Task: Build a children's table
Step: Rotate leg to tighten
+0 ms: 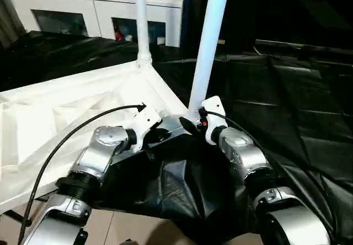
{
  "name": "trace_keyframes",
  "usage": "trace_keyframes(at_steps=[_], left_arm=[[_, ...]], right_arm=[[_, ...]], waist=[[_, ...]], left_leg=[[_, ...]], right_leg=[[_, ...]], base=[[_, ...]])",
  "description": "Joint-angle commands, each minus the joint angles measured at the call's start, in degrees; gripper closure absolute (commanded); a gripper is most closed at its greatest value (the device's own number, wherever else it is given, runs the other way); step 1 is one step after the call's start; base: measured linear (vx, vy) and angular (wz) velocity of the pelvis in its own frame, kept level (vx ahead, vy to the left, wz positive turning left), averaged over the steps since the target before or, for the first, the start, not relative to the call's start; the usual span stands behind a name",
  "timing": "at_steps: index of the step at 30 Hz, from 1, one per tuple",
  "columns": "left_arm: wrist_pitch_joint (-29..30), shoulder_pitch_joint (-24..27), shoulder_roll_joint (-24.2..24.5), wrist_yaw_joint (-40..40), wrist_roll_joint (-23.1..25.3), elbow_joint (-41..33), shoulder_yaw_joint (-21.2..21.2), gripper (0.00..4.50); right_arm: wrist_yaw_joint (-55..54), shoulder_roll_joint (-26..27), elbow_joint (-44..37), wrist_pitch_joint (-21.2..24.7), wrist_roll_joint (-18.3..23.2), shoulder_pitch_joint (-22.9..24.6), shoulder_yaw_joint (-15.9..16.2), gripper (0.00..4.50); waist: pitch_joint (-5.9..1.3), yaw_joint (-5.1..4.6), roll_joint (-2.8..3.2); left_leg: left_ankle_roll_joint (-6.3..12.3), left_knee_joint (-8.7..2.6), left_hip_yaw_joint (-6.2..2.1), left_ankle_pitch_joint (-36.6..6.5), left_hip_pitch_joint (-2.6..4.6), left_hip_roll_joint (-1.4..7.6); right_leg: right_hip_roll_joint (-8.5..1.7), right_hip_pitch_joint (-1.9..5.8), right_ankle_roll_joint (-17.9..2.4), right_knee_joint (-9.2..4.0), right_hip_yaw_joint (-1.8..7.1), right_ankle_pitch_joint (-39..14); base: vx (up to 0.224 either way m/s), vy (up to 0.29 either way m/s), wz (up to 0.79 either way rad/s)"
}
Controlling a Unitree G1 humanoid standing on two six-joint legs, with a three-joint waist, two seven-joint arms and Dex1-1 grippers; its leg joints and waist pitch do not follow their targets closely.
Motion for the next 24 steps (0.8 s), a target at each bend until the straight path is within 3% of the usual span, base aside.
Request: trace_keyframes(at_steps=[1,6,7,8,10,11,15,18,19,20,23,24], left_arm=[[-4.06,0.85,-1.37,-4.6,-3.68,-2.85,-1.86,4.5],[-6.41,3.09,3.41,-12.73,-4.65,-5.68,-3.33,4.5],[-7.03,3.17,4.49,-13.43,-4.44,-5.46,-3.21,4.5],[-8.38,3.11,6.2,-14.73,-4.61,-4.73,-2.26,4.5],[-8.64,3.08,6.8,-15.32,-4.67,-4.49,-1.94,4.5],[-9.74,3.15,8.05,-16.42,-4.27,-4.19,-1.81,4.5],[-10.24,3.45,9.88,-17.05,-3.9,-4.22,-1.34,4.5],[-9.87,3.81,10.44,-16.3,-4.36,-4.69,-0.8,3.95],[-9.95,3.93,10.41,-16.66,-4.7,-4.82,-0.56,3.95],[-9.15,4.45,10.24,-17.46,-6.13,-6.41,0.14,3.92],[-8.72,4.75,10.22,-17.93,-6.96,-7.62,0.45,3.62],[-8.53,4.88,9.85,-17.62,-7.7,-8.46,1.0,3.55]], right_arm=[[7.44,1.35,-2.69,-0.63,0.47,0.18,4.5,0.58],[17.3,-4.86,-11.79,0.52,2.29,4.2,6.26,0.58],[20.08,-6.78,-14.58,1.19,3.22,5.53,6.45,0.58],[25.43,-10.82,-20.17,3.02,5.18,8.34,6.56,0.58],[27.29,-12.18,-21.98,3.6,5.78,9.29,6.6,0.58],[30.26,-14.34,-24.73,4.47,6.58,10.83,6.84,0.58],[34.27,-17.52,-29.0,5.98,7.76,13.23,7.13,0.58],[35.66,-19.46,-32.71,7.6,8.53,15.08,7.57,0.58],[35.68,-19.84,-33.68,8.3,8.81,15.43,7.58,0.58],[35.7,-20.47,-35.3,9.34,9.18,16.03,7.48,0.58],[35.68,-20.78,-36.06,9.75,9.26,16.3,7.41,0.58],[35.57,-21.09,-36.64,10.03,9.27,16.6,7.25,0.58]], waist=[[-3.32,0.0,0.38],[-3.41,0.28,0.3],[-3.41,0.32,0.38],[-3.3,0.82,0.05],[-3.33,1.11,0.17],[-3.35,1.15,-0.16],[-3.29,1.17,-0.17],[-3.3,1.21,-0.2],[-3.28,1.23,-0.26],[-3.23,1.32,0.06],[-3.36,1.2,-0.02],[-3.34,1.14,0.25]], left_leg=[[0.8,-4.14,-0.44,-12.12,0.06,1.71],[2.7,-3.91,-0.17,-10.04,0.04,1.8],[2.75,-3.94,-0.15,-9.98,0.03,1.79],[3.01,-3.95,-0.18,-9.72,0.1,1.8],[3.11,-3.96,-0.12,-10.16,0.23,2.05],[2.93,-3.99,-0.15,-10.1,-0.06,1.9],[2.67,-3.99,-0.22,-10.83,0.02,1.86],[2.47,-3.98,-0.26,-10.3,-0.02,1.79],[2.52,-3.96,-0.24,-10.27,-0.02,1.79],[2.37,-3.98,-0.29,-10.7,0.06,1.8],[2.05,-3.98,-0.32,-10.65,0.01,1.85],[1.88,-3.95,-0.3,-10.81,0.04,1.84]], right_leg=[[-4.6,2.87,-8.97,-4.63,3.55,-15.49],[-4.24,2.97,-9.35,-4.06,3.67,-10.92],[-4.26,2.89,-9.72,-4.07,3.66,-10.9],[-3.98,3.16,-9.02,-4.17,3.53,-11.2],[-4.13,2.89,-8.96,-4.04,3.59,-11.23],[-4.21,3.16,-8.82,-4.09,3.53,-11.86],[-4.36,3.02,-8.35,-4.33,3.56,-13.97],[-4.29,3.03,-8.75,-4.28,3.53,-13.33],[-4.27,3.03,-8.72,-4.32,3.51,-13.36],[-4.36,2.97,-8.71,-4.38,3.53,-13.94],[-4.29,3.05,-9.29,-4.31,3.46,-12.87],[-4.22,3.0,-9.76,-4.27,3.47,-12.11]], base=[[0.0,0.0,0.0],[0.0,0.0,0.0],[0.0,0.0,0.0],[0.0,0.0,0.0],[0.0,0.0,0.0],[0.0,0.0,0.0],[0.0,0.0,0.0],[0.0,0.0,0.0],[0.0,0.0,0.0],[0.0,0.0,0.0],[0.0,0.0,0.0],[0.0,0.0,0.0]])
